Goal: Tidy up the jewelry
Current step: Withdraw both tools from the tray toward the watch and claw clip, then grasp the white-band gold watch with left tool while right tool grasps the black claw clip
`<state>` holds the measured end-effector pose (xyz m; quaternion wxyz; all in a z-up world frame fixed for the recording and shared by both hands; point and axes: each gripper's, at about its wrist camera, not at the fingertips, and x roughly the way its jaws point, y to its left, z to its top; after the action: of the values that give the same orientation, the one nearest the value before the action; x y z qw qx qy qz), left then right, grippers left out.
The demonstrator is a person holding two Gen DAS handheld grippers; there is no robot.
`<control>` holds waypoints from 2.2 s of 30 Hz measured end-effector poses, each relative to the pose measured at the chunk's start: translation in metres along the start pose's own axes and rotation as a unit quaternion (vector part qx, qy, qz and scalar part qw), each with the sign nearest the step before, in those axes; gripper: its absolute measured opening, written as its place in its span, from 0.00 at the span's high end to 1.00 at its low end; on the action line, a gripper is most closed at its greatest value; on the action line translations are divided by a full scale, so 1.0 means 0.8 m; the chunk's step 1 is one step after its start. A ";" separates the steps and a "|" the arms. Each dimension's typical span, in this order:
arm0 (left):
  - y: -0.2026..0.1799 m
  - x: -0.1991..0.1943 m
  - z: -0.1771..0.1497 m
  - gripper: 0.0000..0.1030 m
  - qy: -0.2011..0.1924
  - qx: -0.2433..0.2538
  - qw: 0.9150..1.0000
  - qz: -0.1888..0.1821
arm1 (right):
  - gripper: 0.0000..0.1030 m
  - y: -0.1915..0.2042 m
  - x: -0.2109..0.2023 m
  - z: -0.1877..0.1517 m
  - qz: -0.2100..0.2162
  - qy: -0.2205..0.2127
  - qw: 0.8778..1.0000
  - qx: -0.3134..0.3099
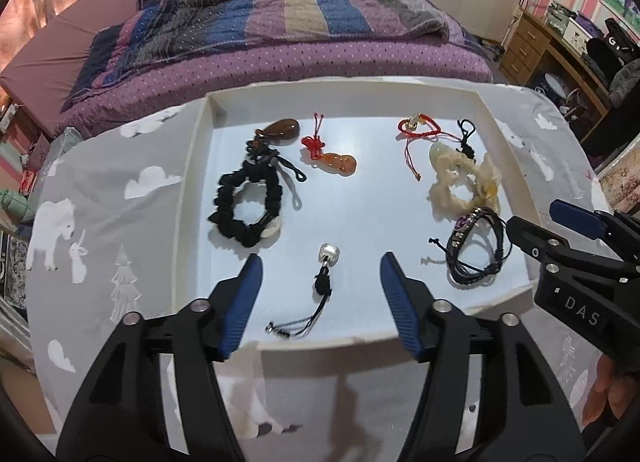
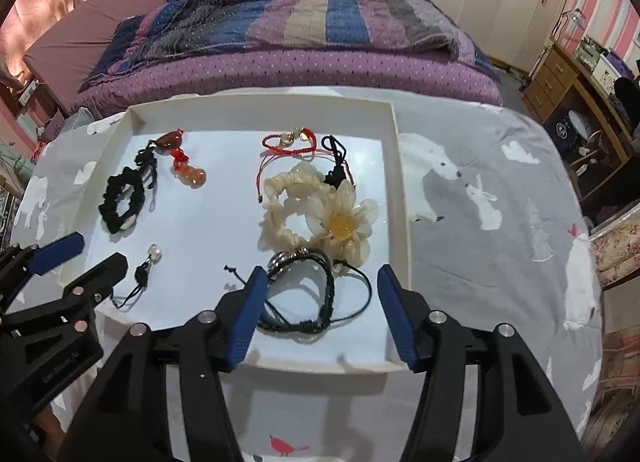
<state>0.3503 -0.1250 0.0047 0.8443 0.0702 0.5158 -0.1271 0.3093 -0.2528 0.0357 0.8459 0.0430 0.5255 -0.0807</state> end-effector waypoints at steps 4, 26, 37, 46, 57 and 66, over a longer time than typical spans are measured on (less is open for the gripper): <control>0.003 -0.027 -0.018 0.26 -0.008 -0.005 1.000 0.002 | 0.42 -0.001 -0.030 -0.015 -0.003 -0.013 1.000 0.000; -0.002 -0.133 -0.188 0.14 -0.024 -0.002 1.000 -0.011 | 0.31 -0.015 -0.129 -0.179 -0.019 -0.006 0.999 -0.027; -0.004 -0.135 -0.276 0.11 -0.008 0.009 1.000 -0.009 | 0.30 -0.033 -0.116 -0.274 -0.035 0.033 0.998 -0.034; -0.026 -0.146 -0.327 0.11 -0.008 0.032 0.999 -0.024 | 0.30 -0.028 -0.122 -0.310 -0.037 0.039 0.998 -0.045; -0.034 -0.141 -0.377 0.12 -0.003 0.053 0.998 -0.038 | 0.30 -0.035 -0.113 -0.341 -0.031 0.048 0.998 -0.032; -0.038 -0.126 -0.388 0.36 -0.018 0.059 0.997 -0.049 | 0.30 -0.042 -0.101 -0.352 -0.024 0.023 0.999 -0.011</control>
<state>0.0330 -0.0621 -0.0474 0.8407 0.0922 0.4948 -0.1999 0.0197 -0.2340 -0.0170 0.8317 0.0231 0.5466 -0.0945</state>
